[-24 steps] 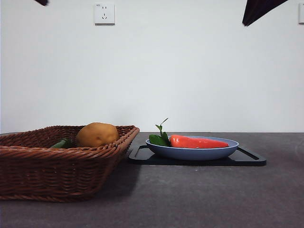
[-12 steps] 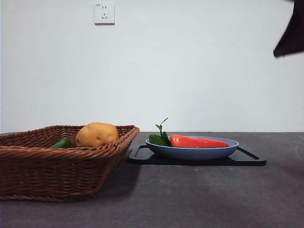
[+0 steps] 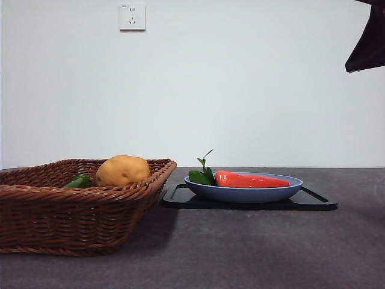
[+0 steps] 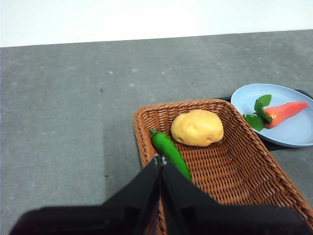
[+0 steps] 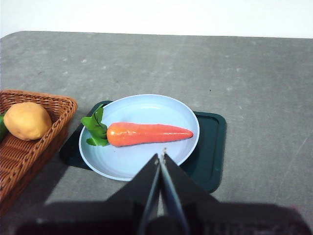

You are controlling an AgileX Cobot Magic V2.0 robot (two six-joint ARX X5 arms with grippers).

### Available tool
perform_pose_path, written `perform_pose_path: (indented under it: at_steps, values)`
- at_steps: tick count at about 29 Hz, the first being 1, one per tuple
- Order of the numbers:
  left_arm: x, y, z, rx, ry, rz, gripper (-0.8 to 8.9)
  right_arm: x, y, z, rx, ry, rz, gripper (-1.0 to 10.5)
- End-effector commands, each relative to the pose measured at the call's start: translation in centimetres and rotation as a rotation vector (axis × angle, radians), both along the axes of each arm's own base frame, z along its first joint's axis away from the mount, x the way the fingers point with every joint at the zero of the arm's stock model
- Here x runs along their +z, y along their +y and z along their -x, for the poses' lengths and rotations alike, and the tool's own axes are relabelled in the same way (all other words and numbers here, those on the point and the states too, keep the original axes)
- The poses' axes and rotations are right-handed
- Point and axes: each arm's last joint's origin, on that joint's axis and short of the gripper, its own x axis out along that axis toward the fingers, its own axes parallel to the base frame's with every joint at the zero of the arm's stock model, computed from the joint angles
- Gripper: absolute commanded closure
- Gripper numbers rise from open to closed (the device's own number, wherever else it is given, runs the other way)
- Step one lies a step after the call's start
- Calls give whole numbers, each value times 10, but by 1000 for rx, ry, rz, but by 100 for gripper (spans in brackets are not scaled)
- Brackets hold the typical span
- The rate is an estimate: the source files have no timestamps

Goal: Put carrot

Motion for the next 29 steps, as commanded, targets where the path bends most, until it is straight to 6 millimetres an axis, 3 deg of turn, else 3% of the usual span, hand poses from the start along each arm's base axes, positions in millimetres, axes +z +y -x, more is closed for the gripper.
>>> perform_pose_path:
  at_steps: [1,6,12,19,23,29]
  values:
    - [3,0,0,2,-14,18,805,3,1,0,0,-12,-18,936]
    - [8,7,15,4,-109,-77,805,3,1,0,-2,-13,-18,936]
    - [5,26,34,188,-306,-61,805,3,1,0,0,-13,-18,936]
    - [-41,33,17,333,-301,-83,805,3,1,0,0,-13,-18,936]
    - [-75,34,6,351,-215,-107,805,3,1,0,0,-13,-18,936]
    - [-107,33,-3,352,-166,-115,805,3,1,0,0,-13,-18,936]
